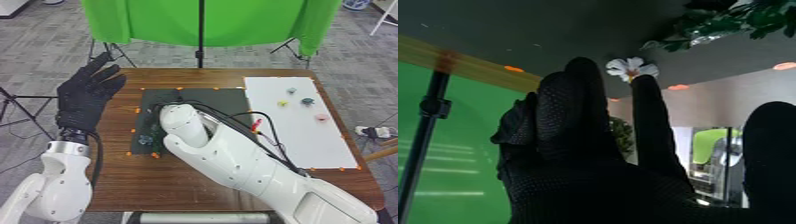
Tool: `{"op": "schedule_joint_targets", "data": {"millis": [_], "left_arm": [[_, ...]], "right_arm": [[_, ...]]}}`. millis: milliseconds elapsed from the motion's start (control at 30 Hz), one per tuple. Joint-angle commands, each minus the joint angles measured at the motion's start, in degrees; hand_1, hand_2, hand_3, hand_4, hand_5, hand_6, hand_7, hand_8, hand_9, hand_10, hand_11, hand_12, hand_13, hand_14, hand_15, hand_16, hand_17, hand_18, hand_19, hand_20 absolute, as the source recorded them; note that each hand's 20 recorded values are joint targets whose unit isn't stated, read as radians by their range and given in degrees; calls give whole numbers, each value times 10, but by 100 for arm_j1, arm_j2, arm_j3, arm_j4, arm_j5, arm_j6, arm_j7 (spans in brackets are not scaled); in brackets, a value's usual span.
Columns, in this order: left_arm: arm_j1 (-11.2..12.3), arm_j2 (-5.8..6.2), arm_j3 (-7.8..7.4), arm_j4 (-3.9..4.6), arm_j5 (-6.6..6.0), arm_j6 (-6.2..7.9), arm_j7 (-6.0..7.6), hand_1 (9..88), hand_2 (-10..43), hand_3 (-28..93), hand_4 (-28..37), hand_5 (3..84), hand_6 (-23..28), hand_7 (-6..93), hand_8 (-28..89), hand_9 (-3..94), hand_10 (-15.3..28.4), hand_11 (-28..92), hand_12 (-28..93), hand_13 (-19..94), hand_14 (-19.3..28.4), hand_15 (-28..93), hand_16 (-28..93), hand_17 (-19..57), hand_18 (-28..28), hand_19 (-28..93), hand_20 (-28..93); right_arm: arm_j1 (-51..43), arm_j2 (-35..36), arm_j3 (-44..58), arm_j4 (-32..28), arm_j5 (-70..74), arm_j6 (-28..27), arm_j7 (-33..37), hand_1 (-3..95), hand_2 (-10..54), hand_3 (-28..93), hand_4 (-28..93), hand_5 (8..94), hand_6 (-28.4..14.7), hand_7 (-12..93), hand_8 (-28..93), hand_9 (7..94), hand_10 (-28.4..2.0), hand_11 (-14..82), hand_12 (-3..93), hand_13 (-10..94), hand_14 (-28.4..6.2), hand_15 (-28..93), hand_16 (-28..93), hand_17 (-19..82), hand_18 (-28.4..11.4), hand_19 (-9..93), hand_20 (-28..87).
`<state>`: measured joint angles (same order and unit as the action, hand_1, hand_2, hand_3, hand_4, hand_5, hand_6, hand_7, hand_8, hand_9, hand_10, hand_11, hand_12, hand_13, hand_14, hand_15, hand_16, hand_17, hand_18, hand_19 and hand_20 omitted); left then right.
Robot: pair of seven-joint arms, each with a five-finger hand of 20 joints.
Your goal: Arrange flowers
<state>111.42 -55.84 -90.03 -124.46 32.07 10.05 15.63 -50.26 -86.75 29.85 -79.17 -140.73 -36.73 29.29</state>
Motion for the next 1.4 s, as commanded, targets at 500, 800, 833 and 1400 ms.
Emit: {"op": "schedule_joint_targets", "data": {"millis": [500,800,833,1400], "left_arm": [[633,65,-287,-204,-56,148,26,243,66,805,-234,399,114,128,-90,368,216,274,109,286,284,551,-104,-79,261,588,147],[1712,-142,-711,-444,-204,337,505,243,65,805,-233,398,114,128,-90,367,214,274,110,285,284,550,-103,-79,261,588,147],[1679,-164,-682,-427,-227,364,507,243,65,805,-233,397,114,128,-90,367,214,274,110,285,284,551,-103,-79,261,588,147],[2049,-127,-607,-469,-374,445,923,234,66,802,-248,387,102,123,-91,355,209,260,109,277,284,542,-100,-83,262,574,141]], "right_arm": [[-116,15,-6,-587,-115,-98,-112,6,127,713,-283,458,11,94,-99,412,-284,727,256,388,-260,932,320,50,-259,796,714],[-340,1220,627,-1744,1692,1421,767,21,115,736,-282,427,1,97,-97,431,-278,641,222,386,-252,932,219,70,-265,796,700],[-570,1363,979,-1931,1716,1520,810,27,112,738,-282,412,1,96,-96,431,-274,587,199,379,-254,924,157,73,-266,797,695],[-2603,4728,2886,-2806,1935,3781,2871,191,61,784,-254,413,-15,116,-105,494,-246,307,148,426,-227,780,61,155,-268,826,602]]}}
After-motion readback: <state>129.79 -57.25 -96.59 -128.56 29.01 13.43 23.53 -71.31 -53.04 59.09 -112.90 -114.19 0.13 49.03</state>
